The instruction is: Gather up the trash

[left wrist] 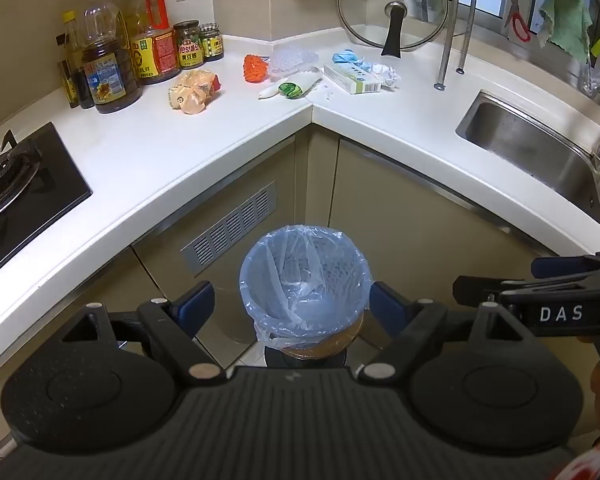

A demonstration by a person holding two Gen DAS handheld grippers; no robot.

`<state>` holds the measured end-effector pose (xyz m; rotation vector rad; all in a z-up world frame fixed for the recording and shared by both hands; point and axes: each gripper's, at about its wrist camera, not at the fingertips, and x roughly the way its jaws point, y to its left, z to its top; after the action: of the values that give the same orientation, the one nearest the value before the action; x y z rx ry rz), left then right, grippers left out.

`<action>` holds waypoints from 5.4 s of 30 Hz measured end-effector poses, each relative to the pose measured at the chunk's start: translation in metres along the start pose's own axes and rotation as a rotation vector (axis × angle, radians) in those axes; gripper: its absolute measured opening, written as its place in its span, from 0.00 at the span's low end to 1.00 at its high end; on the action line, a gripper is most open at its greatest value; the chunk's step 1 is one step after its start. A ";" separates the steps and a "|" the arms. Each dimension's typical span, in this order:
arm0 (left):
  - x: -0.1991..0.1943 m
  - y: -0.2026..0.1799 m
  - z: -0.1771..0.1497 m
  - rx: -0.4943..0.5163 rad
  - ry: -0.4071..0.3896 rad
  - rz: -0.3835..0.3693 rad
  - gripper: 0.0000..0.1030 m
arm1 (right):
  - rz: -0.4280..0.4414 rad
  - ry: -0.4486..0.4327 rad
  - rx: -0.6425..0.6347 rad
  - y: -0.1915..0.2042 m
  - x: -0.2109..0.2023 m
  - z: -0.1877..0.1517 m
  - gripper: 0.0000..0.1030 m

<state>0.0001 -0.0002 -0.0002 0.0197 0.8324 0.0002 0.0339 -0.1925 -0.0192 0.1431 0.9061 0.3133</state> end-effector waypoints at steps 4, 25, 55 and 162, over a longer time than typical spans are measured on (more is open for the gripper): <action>-0.001 0.000 0.000 -0.003 0.000 0.001 0.81 | -0.001 0.000 -0.001 0.000 0.000 0.000 1.00; 0.000 0.000 0.000 -0.003 -0.002 -0.003 0.81 | -0.005 -0.002 -0.010 0.001 0.000 0.007 1.00; -0.001 0.000 0.000 -0.003 -0.004 -0.002 0.81 | -0.005 -0.003 -0.012 0.000 -0.001 0.008 1.00; 0.323 0.182 0.263 0.140 -0.086 -0.003 0.66 | -0.070 -0.152 0.150 0.014 0.240 0.243 1.00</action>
<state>0.4138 0.1796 -0.0590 0.1492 0.7451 -0.0617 0.3611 -0.0989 -0.0474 0.2692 0.7811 0.1671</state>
